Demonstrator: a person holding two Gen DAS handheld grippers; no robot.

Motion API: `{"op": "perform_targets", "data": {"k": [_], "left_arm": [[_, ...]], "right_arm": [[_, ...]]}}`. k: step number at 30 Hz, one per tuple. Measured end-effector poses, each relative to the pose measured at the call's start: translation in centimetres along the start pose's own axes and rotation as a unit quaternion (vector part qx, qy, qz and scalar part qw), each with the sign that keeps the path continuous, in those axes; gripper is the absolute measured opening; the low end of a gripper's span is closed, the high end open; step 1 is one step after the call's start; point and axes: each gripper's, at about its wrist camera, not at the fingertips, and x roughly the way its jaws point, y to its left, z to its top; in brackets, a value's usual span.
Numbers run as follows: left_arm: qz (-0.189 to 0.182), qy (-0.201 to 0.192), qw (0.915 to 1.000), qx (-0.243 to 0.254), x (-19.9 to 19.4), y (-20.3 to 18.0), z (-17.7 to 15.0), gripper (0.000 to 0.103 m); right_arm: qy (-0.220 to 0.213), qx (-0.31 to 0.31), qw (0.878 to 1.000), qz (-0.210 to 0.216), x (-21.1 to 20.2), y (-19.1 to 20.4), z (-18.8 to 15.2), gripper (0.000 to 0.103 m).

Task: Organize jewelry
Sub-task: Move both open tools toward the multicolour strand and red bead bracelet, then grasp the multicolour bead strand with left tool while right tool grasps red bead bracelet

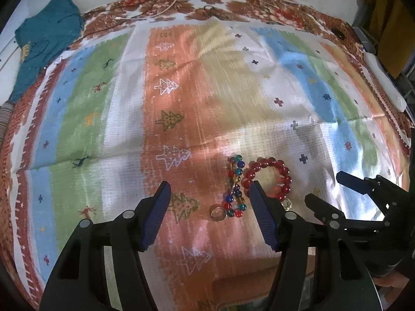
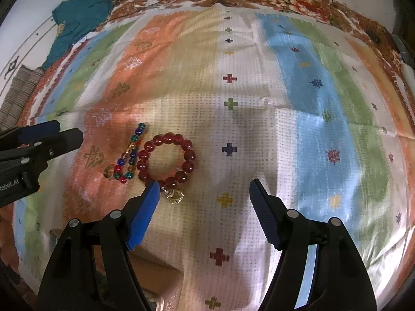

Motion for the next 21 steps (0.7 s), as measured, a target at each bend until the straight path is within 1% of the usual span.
{"op": "perform_targets", "data": {"k": [5, 11, 16, 18, 21], "left_arm": [[-0.001, 0.012, 0.9999, 0.001, 1.4, 0.1, 0.4, 0.062], [-0.012, 0.029, 0.9995, 0.008, 3.0, -0.4, 1.0, 0.062], [-0.042, 0.045, 0.9977, -0.027, 4.2, 0.3, 1.7, 0.060], [-0.031, 0.047, 0.9981, -0.025, 4.7, 0.2, 1.8, 0.058], [-0.029, 0.049, 0.9981, -0.023, 5.3, 0.3, 2.1, 0.057]], "right_arm": [[0.007, -0.002, 1.000, -0.006, 1.1, -0.2, 0.5, 0.072], [0.009, -0.007, 1.000, -0.006, 1.9, 0.0, 1.1, 0.072], [0.013, -0.014, 1.000, -0.009, 2.8, 0.2, 1.2, 0.072], [0.016, -0.016, 1.000, -0.011, 3.2, 0.2, 1.2, 0.072], [0.019, -0.017, 1.000, -0.011, 3.7, 0.2, 1.4, 0.072]]}}
